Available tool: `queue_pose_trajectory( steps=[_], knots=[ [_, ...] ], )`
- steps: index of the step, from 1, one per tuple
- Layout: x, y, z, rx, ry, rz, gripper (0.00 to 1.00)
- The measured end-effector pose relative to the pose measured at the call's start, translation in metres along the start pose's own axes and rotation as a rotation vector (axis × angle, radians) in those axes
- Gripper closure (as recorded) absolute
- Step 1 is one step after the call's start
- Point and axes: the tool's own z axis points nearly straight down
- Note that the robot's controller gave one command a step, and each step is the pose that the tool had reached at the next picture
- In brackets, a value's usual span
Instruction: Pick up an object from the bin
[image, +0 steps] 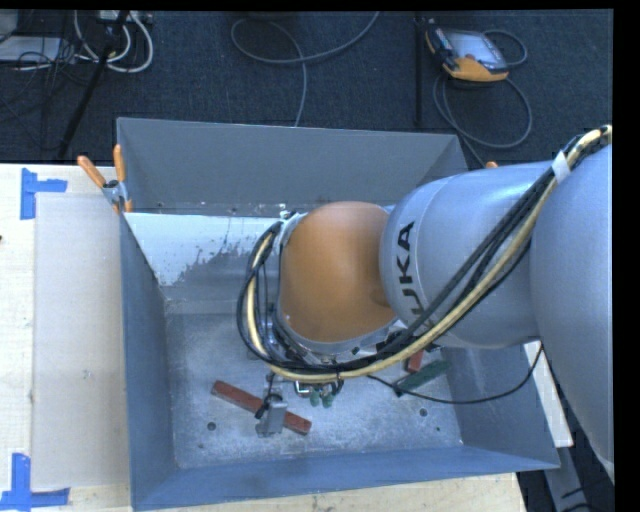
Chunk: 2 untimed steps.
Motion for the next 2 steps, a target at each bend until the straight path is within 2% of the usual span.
queue_pose_trajectory(
  steps=[1,2],
  knots=[
    [-0.0157,-0.0072,0.0951,0.001,-0.002,-0.081,0.00],
    [-0.0175,-0.0067,0.0907,-0.002,-0.008,-0.077,1.00]
  ],
)
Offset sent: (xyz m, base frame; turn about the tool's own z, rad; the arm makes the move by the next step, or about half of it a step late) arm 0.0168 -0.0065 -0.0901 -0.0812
